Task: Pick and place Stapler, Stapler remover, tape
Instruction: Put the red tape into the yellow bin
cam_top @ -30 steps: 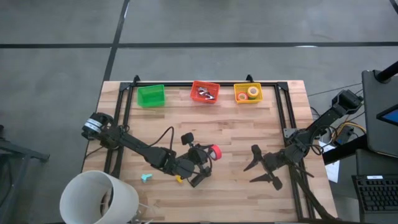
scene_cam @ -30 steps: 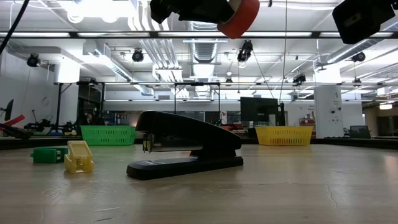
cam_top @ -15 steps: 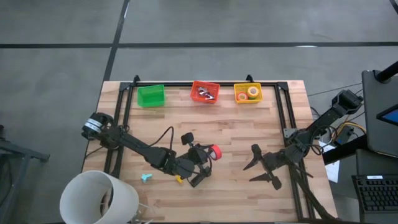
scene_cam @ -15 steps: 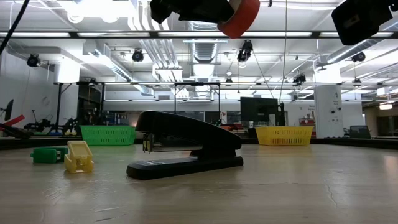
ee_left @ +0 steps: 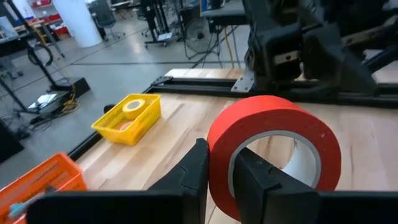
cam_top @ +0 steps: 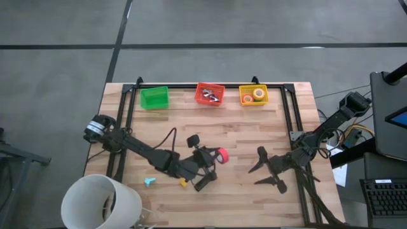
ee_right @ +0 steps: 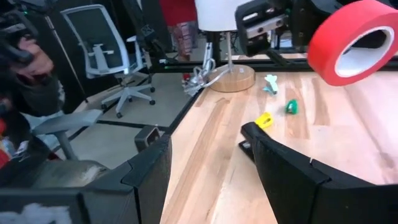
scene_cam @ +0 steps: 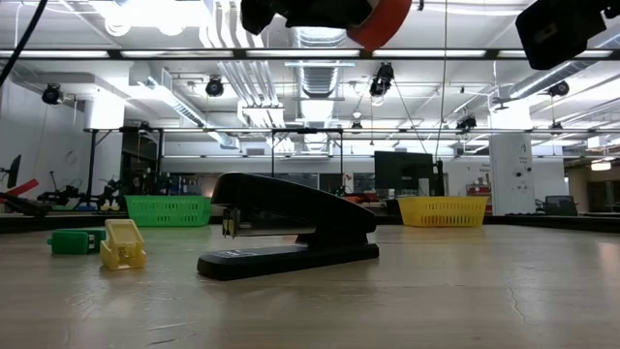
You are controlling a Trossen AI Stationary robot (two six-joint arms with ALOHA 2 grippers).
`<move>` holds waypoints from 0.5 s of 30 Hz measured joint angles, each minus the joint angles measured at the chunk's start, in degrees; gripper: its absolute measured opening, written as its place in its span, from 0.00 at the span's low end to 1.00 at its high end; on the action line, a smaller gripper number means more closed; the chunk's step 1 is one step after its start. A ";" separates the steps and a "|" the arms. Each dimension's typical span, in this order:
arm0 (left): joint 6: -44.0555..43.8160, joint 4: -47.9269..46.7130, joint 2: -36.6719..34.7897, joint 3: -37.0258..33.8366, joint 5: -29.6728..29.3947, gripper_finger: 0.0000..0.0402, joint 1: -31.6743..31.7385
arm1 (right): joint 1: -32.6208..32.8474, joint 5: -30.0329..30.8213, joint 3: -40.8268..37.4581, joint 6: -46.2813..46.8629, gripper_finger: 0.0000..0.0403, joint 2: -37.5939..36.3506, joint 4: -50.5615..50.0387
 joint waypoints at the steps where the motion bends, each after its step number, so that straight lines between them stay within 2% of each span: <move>1: 0.79 1.23 0.00 0.00 0.50 0.14 0.19 | 0.02 0.21 0.00 -0.61 0.54 0.00 0.02; 6: 3.00 6.69 -0.02 0.00 3.63 0.13 2.26 | 0.02 4.96 0.00 -5.45 0.54 0.00 0.74; 15: 2.38 15.19 1.85 0.00 16.78 0.14 6.55 | -0.11 11.79 -0.02 -9.07 0.54 -0.02 4.47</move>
